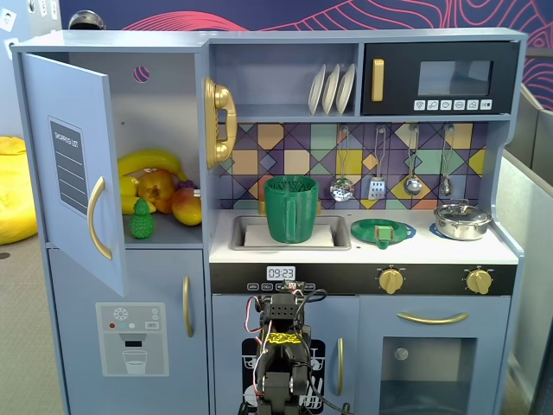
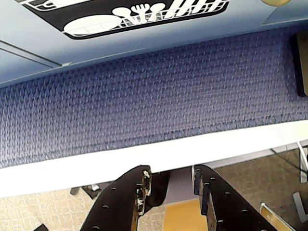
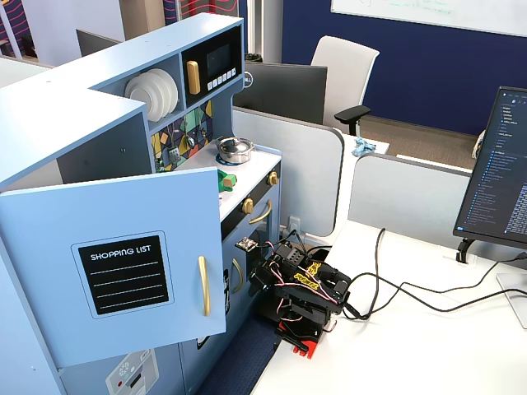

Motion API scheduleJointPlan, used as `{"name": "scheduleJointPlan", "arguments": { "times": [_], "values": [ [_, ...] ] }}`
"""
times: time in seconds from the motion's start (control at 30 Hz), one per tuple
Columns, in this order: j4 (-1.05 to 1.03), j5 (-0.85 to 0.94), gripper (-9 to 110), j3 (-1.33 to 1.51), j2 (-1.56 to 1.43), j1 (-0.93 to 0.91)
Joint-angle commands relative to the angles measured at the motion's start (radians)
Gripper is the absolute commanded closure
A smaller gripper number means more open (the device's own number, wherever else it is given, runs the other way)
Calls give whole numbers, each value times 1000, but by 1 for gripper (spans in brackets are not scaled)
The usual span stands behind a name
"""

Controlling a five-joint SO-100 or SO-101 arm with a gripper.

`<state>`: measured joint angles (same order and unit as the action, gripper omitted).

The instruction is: Pick up the green pineapple from the left cabinet and place it in the green recipient

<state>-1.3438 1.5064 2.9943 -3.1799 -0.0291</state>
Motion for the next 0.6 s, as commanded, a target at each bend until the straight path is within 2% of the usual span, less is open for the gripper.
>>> {"name": "scheduleJointPlan", "arguments": {
  "times": [0.0, 0.27, 0.47, 0.57],
  "values": [
    [80, -31, 101, 0, 41, 106],
    [683, -43, 101, -103, 161, 474],
    [962, 189, 101, -264, 227, 666],
    [1032, 261, 99, -350, 288, 729]
  ]
}}
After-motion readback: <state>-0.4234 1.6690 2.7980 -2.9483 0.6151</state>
